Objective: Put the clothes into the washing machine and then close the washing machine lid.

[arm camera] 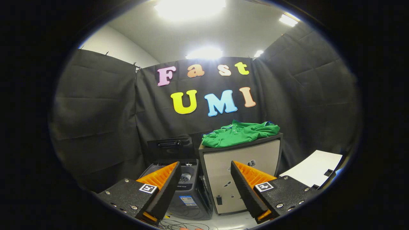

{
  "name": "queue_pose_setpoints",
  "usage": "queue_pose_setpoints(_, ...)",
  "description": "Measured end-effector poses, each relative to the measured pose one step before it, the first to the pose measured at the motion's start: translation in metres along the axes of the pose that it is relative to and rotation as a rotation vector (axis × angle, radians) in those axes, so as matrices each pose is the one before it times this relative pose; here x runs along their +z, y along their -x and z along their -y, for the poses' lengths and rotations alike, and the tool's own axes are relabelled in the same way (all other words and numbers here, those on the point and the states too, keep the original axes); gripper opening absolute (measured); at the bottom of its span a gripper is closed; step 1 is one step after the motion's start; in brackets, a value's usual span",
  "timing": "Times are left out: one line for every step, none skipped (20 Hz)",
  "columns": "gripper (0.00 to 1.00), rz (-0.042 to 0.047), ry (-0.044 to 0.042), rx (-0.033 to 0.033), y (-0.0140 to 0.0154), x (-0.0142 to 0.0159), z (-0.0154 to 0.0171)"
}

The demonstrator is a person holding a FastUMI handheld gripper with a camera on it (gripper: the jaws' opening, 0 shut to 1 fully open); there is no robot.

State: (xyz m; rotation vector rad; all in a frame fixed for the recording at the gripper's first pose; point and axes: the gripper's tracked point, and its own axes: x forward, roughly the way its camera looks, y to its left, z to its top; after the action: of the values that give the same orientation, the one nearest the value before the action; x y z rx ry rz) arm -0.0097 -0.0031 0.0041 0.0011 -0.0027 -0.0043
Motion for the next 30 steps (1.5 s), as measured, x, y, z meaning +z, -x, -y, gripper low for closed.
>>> queue_pose_setpoints(0.95, 0.00037, -0.00117, -0.00273, -0.00011, 0.00009, 0.00028)
queue_pose_setpoints(0.95, 0.00151, -0.00069, -0.00341, -0.00070, 0.00053, 0.00055)
queue_pose_setpoints(0.95, -0.00026, -0.00221, -0.00373, 0.00033, -0.00023, -0.00039)
queue_pose_setpoints(0.95, -0.00115, -0.00322, -0.00467, -0.00078, 0.00055, -0.00064)
queue_pose_setpoints(0.95, -0.00029, -0.00335, -0.00387, -0.00040, -0.00042, -0.00008)
queue_pose_setpoints(0.95, 0.00112, -0.00201, -0.00354, -0.00013, 0.00006, -0.00096)
queue_pose_setpoints(0.95, 0.00119, -0.00020, -0.00376, -0.00034, 0.00000, -0.00011)
queue_pose_setpoints(0.95, -0.00247, 0.00042, -0.00325, -0.00062, -0.00090, -0.00009)
queue_pose_setpoints(0.96, -0.00328, 0.00148, -0.00310, -0.00075, -0.00218, -0.00040)
queue_pose_setpoints(0.95, -0.00257, 0.00179, -0.00169, -0.00019, -0.00086, -0.00072)
queue_pose_setpoints(0.96, -0.00258, 0.00331, -0.00266, -0.00019, -0.00147, -0.00040)
queue_pose_setpoints(0.96, -0.00121, 0.00450, -0.00290, -0.00054, -0.00040, -0.00046)
queue_pose_setpoints(0.95, 0.00089, 0.00387, -0.00305, -0.00089, -0.00036, -0.00026)
queue_pose_setpoints(0.96, 0.00138, 0.00142, -0.00318, -0.00151, 0.00143, -0.00063)
queue_pose_setpoints(0.95, 0.00342, 0.00235, -0.00442, -0.00156, -0.00002, -0.00098)
queue_pose_setpoints(0.96, -0.00018, 0.00387, -0.00355, -0.00214, 0.00073, -0.00183)
queue_pose_setpoints(0.95, 0.00530, 0.00863, -0.00032, -0.00085, -0.00089, -0.00194)
queue_pose_setpoints(0.95, -0.00140, 0.01430, -0.01197, -0.00216, -0.00034, -0.00025)
queue_pose_setpoints(0.96, -0.00751, 0.01913, -0.00641, -0.00260, -0.00382, 0.00046)
queue_pose_setpoints(0.96, -0.01349, 0.02254, -0.01071, -0.00247, -0.00386, -0.00086)
queue_pose_setpoints(0.96, -0.01452, 0.01832, -0.00634, -0.00202, -0.00485, -0.00037)
queue_pose_setpoints(0.96, -0.01295, 0.00965, -0.00014, -0.00273, -0.00234, -0.00251)
queue_pose_setpoints(0.95, -0.01052, 0.00478, -0.00090, -0.00183, -0.00119, -0.00378)
queue_pose_setpoints(0.95, -0.00670, 0.00244, -0.00326, -0.00391, 0.00070, -0.00128)
queue_pose_setpoints(0.95, -0.00584, 0.00037, -0.00353, -0.00433, 0.00202, 0.00015)
queue_pose_setpoints(0.95, 0.00301, 0.00736, -0.00796, -0.00551, 0.00439, 0.00034)
queue_pose_setpoints(0.96, -0.00118, 0.01453, -0.00453, -0.00638, 0.00425, 0.00083)
queue_pose_setpoints(0.96, -0.00706, 0.01927, -0.00772, -0.00692, 0.00305, 0.00083)
queue_pose_setpoints(0.96, -0.00902, 0.02138, -0.00560, -0.00756, 0.00245, 0.00200)
queue_pose_setpoints(0.96, -0.00773, 0.02463, -0.00668, -0.00797, 0.00549, 0.00258)
